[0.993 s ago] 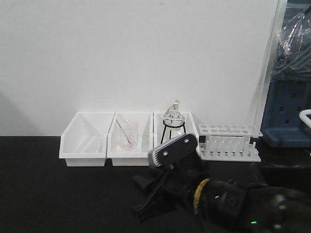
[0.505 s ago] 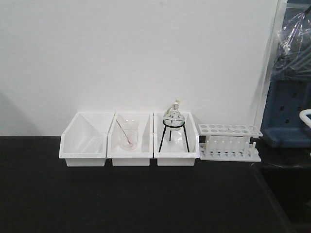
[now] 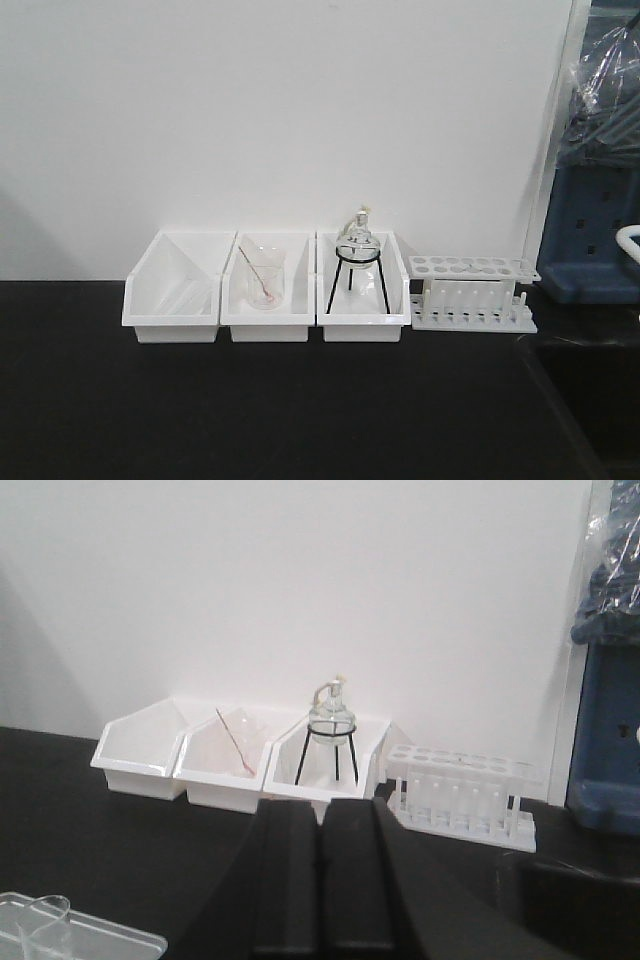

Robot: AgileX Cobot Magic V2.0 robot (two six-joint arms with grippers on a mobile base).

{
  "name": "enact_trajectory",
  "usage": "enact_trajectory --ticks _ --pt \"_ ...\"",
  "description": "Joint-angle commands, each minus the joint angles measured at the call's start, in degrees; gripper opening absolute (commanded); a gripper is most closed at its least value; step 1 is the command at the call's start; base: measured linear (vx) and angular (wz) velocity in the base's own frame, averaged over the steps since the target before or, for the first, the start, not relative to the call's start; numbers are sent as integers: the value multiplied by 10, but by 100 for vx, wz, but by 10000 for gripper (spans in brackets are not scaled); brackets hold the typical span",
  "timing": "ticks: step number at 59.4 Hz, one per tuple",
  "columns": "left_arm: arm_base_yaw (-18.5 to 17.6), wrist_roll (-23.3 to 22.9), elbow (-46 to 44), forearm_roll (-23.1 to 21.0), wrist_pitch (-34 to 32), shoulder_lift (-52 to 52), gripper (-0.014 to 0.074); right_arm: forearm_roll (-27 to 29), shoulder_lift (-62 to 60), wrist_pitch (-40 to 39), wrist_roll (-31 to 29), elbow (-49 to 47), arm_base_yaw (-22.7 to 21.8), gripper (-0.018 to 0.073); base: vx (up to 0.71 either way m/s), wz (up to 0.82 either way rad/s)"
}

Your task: Move beaker to silver tray on left bench

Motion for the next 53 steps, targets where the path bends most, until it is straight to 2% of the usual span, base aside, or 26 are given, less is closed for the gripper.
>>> enact_trajectory --ticks 1,10,14,18,22,28,33,36,43,53 --pt "-4 -1 11 -1 -48 -4 1 -27 -1 -26 -1 -13 -2 -10 0 0" --pt "-4 -1 11 -1 -48 -4 1 -23 5 -18 4 -6 -2 -10 0 0" --pt "-4 -1 11 -1 -48 -4 1 5 8 -16 -12 5 -2 -10 0 0" --pt "-4 -1 11 -1 -48 -4 1 65 14 -15 -52 24 -2 -10 0 0" --pt "-4 -1 11 -1 -48 -4 1 139 18 -23 -121 57 -2 -10 0 0" --pt "-4 -1 11 -1 -48 -4 1 251 18 -94 -216 120 -16 -10 0 0" --pt "-4 -1 11 -1 -48 -4 1 348 18 -192 -258 180 -52 -10 0 0" --pt "-4 -1 11 -1 -48 -4 1 375 18 -239 -264 208 -79 -10 0 0" --pt "-4 -1 11 -1 -48 -4 1 371 18 -309 -250 249 -165 -10 0 0" --pt "-4 -1 11 -1 -48 -4 1 361 12 -323 -251 271 -285 -10 0 0"
